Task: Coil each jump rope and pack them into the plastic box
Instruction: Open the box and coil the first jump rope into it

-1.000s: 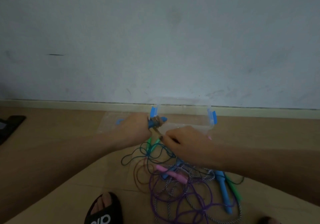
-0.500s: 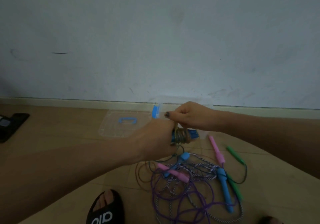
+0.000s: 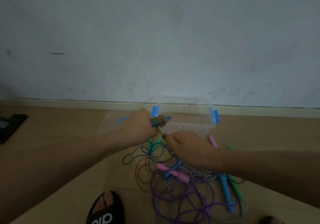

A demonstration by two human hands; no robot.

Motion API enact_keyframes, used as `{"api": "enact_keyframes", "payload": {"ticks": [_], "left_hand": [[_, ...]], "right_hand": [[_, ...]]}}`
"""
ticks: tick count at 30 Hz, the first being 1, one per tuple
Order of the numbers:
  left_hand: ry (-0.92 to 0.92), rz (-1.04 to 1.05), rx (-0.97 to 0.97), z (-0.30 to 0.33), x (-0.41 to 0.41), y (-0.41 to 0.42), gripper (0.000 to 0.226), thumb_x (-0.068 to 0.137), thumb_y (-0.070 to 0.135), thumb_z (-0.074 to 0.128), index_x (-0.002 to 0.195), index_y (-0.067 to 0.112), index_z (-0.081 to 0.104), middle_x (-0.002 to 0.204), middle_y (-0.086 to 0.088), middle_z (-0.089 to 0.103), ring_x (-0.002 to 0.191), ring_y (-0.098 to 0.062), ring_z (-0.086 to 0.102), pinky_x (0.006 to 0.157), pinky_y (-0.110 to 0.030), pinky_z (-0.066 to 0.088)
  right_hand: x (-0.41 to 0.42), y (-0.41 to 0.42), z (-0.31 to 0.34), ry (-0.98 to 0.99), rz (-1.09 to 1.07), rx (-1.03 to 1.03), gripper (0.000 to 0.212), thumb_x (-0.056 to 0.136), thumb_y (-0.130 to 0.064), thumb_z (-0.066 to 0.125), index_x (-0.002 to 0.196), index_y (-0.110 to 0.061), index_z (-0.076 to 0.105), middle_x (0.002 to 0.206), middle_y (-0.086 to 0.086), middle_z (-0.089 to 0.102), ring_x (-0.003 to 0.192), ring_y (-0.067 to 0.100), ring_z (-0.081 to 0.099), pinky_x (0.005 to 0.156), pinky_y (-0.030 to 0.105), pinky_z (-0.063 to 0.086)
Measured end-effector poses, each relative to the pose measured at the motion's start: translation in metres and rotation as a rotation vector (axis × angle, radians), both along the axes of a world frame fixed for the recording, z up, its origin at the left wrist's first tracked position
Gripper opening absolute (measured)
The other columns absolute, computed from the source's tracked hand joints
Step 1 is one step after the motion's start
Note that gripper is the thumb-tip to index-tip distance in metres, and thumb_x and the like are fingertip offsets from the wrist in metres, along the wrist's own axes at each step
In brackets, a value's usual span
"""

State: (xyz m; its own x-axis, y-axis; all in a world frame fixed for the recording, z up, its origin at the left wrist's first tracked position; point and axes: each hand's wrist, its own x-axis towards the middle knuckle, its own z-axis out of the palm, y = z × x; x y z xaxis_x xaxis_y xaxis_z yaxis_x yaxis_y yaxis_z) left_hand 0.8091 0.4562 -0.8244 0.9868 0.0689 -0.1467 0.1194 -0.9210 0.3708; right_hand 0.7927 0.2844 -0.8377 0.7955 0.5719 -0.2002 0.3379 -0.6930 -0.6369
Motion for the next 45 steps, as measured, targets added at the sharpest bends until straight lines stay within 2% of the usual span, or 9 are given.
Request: {"api": "enact_keyframes", "payload": {"ticks": [4,10,13,20,23,29,32,38,45], "left_hand": [[0.021,-0.252,0.072,-0.018,-0.007,0.006,0.029,0.077,0.020,0.066,0.094,0.012,0.044,0.080,0.001,0.051,0.072,-0.016,0.055,0.056,-0.030,0.043],[-0.056,-0.379,0.073,-0.008,-0.019,-0.006,0.046,0.074,0.030,0.071,0.109,0.018,0.043,0.083,0.002,0.060,0.069,-0.015,0.061,0.058,-0.035,0.055],[-0.070,-0.393,-0.004,0.009,-0.026,-0.017,0.061,0.075,0.035,0.073,0.119,0.019,0.035,0.084,0.002,0.059,0.069,-0.013,0.060,0.059,-0.037,0.055],[-0.146,-0.384,-0.176,0.031,-0.035,-0.032,0.055,0.068,0.020,0.079,0.083,0.029,0.027,0.070,0.004,0.054,0.055,-0.007,0.050,0.043,-0.023,0.037],[-0.099,-0.488,-0.206,0.031,-0.041,-0.033,0.051,0.070,0.017,0.077,0.090,0.025,0.030,0.068,0.004,0.054,0.053,-0.007,0.049,0.043,-0.021,0.035],[-0.095,-0.665,-0.108,0.034,-0.045,-0.034,0.052,0.073,0.018,0.076,0.099,0.024,0.030,0.072,0.004,0.054,0.058,-0.010,0.053,0.045,-0.023,0.039],[-0.106,-0.564,-0.175,0.039,-0.044,-0.034,0.048,0.073,0.016,0.072,0.095,0.024,0.031,0.068,0.001,0.056,0.057,-0.011,0.055,0.048,-0.027,0.041],[-0.159,-0.224,-0.115,0.042,-0.038,-0.025,0.035,0.080,0.030,0.070,0.099,0.022,0.042,0.070,0.005,0.060,0.050,-0.003,0.046,0.051,-0.005,0.038],[-0.042,-0.124,0.011,0.007,-0.020,0.004,0.019,0.082,0.022,0.067,0.092,0.015,0.052,0.075,0.004,0.054,0.066,-0.011,0.050,0.049,-0.018,0.030]], "right_hand": [[-0.008,0.012,0.029,-0.266,0.259,-0.084,0.047,0.102,-0.038,0.039,0.059,-0.019,0.040,0.053,-0.001,0.043,0.047,0.009,0.037,0.050,0.027,0.031],[0.043,0.004,0.051,-0.282,0.051,0.108,0.051,0.098,-0.045,0.048,0.057,-0.017,0.039,0.050,-0.003,0.039,0.042,0.009,0.032,0.048,0.023,0.028],[0.061,-0.005,0.048,-0.100,0.040,0.148,0.052,0.096,-0.051,0.048,0.058,-0.017,0.042,0.051,-0.002,0.042,0.045,0.012,0.032,0.047,0.022,0.031],[0.055,-0.023,0.010,0.546,0.022,0.368,0.054,0.084,-0.056,0.062,0.086,-0.002,0.059,0.071,0.017,0.051,0.062,0.025,0.046,0.058,0.028,0.038],[0.048,-0.024,0.001,0.707,0.017,0.320,0.042,0.096,-0.036,0.054,0.086,0.005,0.057,0.071,0.015,0.060,0.063,0.024,0.056,0.063,0.029,0.045],[0.046,-0.018,0.021,0.484,-0.024,0.223,0.033,0.090,0.000,0.042,0.060,-0.010,0.053,0.050,0.004,0.050,0.043,0.016,0.044,0.044,0.022,0.038],[0.040,-0.025,0.020,0.522,0.021,0.281,0.023,0.095,-0.010,0.048,0.081,0.005,0.060,0.071,0.009,0.067,0.063,0.023,0.063,0.061,0.030,0.053],[0.013,-0.018,-0.013,0.702,-0.210,0.273,0.050,0.100,-0.049,0.036,0.056,-0.026,0.031,0.050,-0.005,0.023,0.045,0.012,0.014,0.043,0.024,0.011],[-0.021,0.003,0.011,0.288,-0.141,0.032,0.047,0.102,-0.045,0.031,0.067,-0.020,0.049,0.058,-0.006,0.052,0.053,0.012,0.046,0.051,0.024,0.034]]}}
